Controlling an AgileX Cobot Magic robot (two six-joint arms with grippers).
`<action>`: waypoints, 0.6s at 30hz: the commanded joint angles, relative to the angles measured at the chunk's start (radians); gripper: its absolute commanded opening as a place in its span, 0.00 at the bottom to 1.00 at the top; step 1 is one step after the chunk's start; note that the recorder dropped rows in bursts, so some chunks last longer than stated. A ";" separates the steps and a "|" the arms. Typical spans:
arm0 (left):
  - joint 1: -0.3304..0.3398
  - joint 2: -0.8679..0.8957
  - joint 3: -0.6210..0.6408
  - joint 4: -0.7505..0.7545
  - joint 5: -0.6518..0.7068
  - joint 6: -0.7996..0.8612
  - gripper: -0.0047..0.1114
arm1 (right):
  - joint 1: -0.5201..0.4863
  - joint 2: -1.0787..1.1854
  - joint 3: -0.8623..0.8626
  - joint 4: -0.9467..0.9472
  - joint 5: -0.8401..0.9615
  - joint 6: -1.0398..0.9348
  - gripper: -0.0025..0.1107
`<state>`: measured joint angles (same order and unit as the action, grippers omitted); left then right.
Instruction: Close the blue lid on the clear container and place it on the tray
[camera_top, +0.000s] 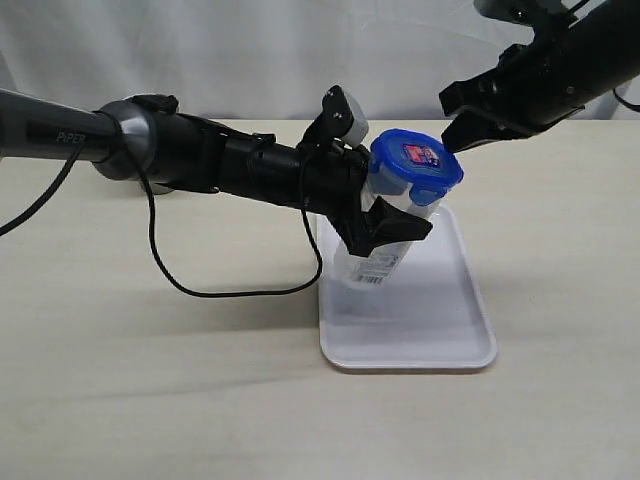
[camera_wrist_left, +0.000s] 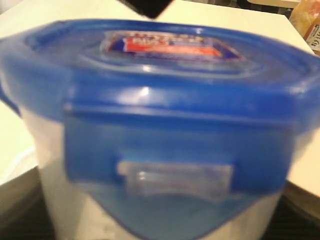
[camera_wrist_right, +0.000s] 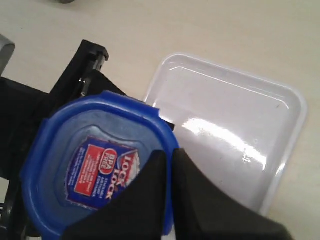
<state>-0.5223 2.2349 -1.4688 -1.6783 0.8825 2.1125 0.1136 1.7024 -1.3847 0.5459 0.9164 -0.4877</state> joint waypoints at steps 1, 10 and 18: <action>-0.002 -0.013 -0.010 -0.016 0.028 0.009 0.68 | -0.008 0.038 0.007 0.003 0.006 0.023 0.14; -0.002 -0.012 -0.010 -0.016 0.024 0.009 0.68 | -0.020 0.086 0.001 0.024 0.060 0.015 0.47; -0.002 -0.012 -0.010 -0.016 0.029 0.031 0.68 | -0.017 0.088 0.004 0.184 0.165 -0.149 0.51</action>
<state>-0.5163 2.2369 -1.4688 -1.6266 0.8586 2.1125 0.0916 1.7830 -1.3867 0.6929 1.0365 -0.6141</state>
